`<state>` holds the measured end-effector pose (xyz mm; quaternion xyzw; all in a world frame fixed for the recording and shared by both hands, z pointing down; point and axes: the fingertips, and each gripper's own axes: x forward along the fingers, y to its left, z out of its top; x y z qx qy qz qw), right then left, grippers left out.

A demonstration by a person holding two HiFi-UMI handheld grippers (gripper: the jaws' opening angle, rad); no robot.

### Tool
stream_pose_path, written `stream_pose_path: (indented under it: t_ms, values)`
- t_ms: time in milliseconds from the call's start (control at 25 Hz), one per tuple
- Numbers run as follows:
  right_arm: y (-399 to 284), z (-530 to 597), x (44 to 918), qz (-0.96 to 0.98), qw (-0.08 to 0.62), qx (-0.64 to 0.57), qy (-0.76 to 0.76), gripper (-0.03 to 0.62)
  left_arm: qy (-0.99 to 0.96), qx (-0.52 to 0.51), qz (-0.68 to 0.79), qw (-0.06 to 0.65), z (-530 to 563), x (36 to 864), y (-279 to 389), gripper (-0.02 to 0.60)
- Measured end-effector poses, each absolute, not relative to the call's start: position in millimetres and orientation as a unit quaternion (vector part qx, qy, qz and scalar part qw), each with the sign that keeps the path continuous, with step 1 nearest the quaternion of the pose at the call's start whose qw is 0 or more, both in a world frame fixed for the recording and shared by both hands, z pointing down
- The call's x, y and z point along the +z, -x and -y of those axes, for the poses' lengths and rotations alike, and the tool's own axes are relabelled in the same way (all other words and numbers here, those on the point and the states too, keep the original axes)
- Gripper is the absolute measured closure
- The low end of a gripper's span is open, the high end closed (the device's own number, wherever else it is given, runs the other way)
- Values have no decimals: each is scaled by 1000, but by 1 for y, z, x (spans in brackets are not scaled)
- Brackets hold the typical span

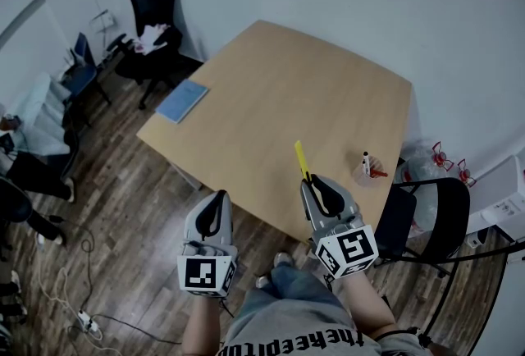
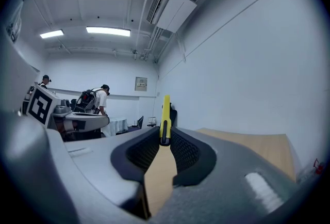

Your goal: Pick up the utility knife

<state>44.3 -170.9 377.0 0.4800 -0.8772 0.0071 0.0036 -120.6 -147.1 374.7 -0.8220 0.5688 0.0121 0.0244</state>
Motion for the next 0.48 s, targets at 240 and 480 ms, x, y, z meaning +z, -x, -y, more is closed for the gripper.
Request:
stream_pose_path:
  t_ms: [240, 480]
  values:
    - [-46, 174, 377, 876, 2, 5, -482, 526, 823, 11, -567, 26, 151, 376, 120, 561]
    - [-50, 173, 374, 874, 5, 1, -486, 526, 823, 11, -567, 22, 150, 373, 116, 561]
